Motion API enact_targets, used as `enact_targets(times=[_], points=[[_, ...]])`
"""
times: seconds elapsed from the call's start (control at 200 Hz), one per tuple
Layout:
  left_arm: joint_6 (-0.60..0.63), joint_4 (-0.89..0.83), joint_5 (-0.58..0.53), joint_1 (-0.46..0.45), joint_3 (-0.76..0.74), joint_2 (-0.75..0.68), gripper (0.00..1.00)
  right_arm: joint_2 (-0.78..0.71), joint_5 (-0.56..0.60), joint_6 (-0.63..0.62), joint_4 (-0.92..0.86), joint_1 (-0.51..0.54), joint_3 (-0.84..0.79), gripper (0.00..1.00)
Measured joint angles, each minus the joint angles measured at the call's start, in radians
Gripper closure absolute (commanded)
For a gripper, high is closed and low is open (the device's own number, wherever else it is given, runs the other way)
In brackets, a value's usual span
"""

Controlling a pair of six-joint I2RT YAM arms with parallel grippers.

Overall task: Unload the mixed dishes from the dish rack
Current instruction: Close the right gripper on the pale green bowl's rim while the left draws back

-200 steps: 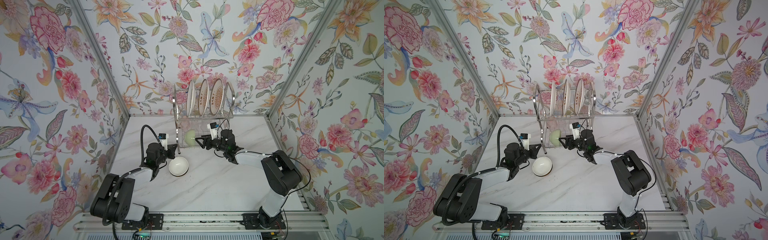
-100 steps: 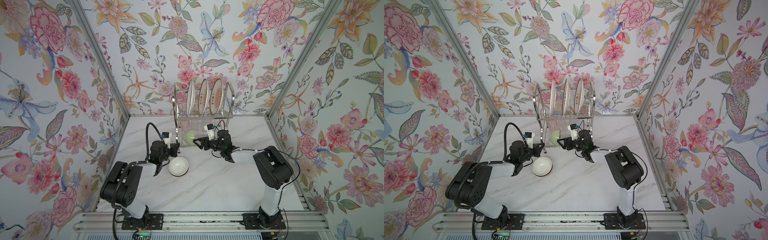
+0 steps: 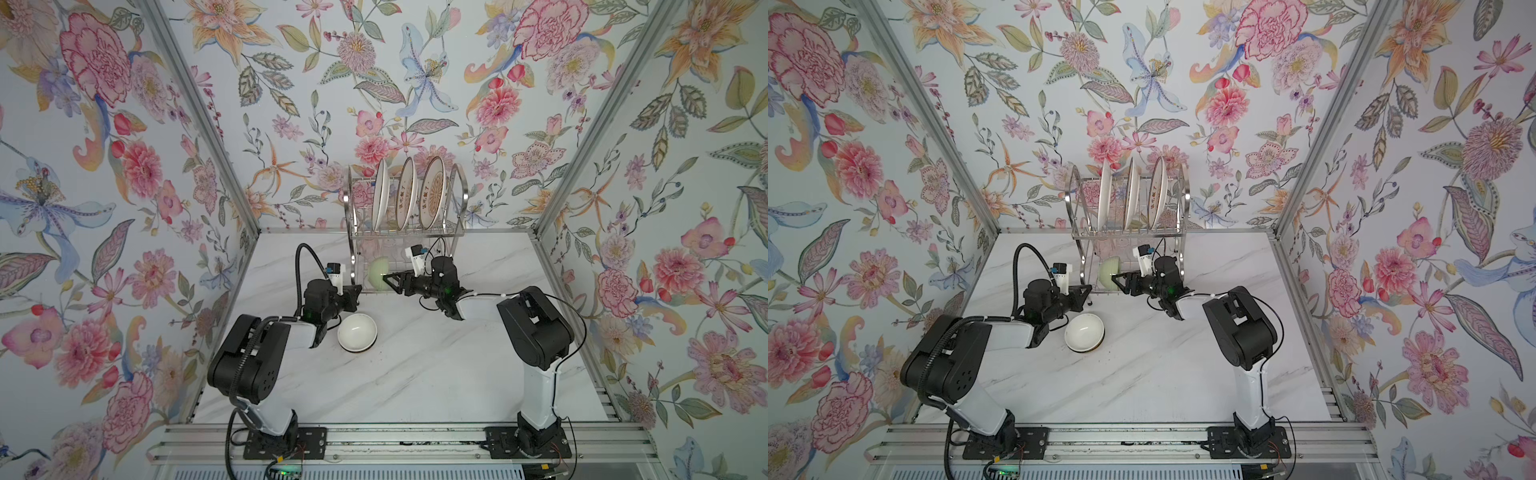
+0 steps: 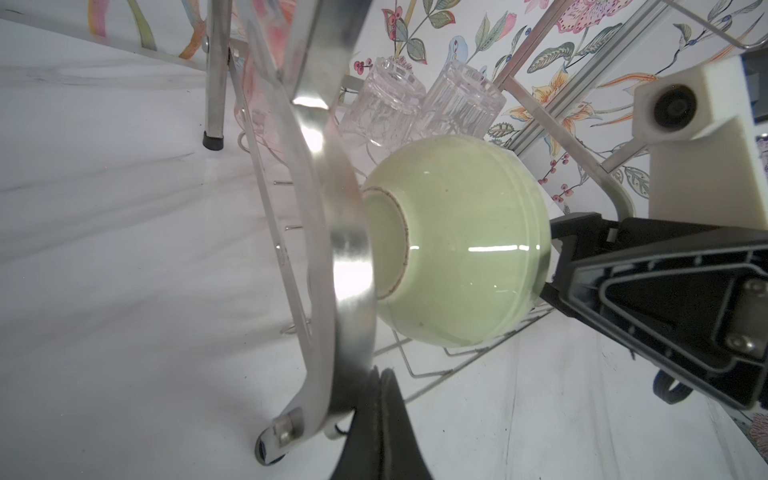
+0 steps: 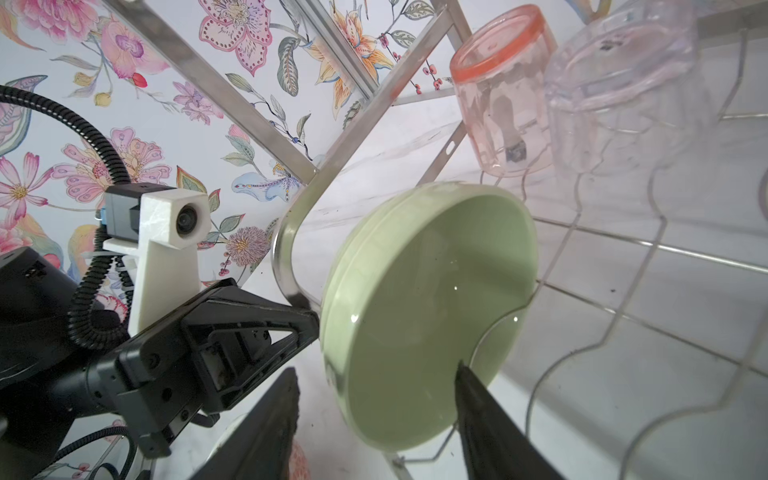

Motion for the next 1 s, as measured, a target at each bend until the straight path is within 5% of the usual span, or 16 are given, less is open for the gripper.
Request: enact_targets(times=[0.44, 0.631, 0.791, 0.916, 1.001], points=[[0.034, 0.020, 0.018, 0.014, 0.029, 0.003, 1.00, 0.062, -0.034, 0.037, 0.033, 0.000, 0.063, 0.39], [0.049, 0.036, 0.006, 0.020, -0.012, -0.170, 1.00, 0.091, -0.051, 0.050, 0.033, 0.000, 0.105, 0.40], [0.121, -0.010, -0.030, 0.019, -0.011, -0.341, 0.80, 0.111, -0.064, 0.068, 0.039, 0.000, 0.140, 0.41], [0.183, -0.095, -0.058, 0.020, -0.010, -0.420, 0.39, 0.142, -0.072, 0.087, 0.046, 0.002, 0.164, 0.42], [0.238, -0.164, -0.066, 0.023, -0.010, -0.464, 0.22, 0.157, -0.079, 0.098, 0.045, 0.002, 0.180, 0.43]])
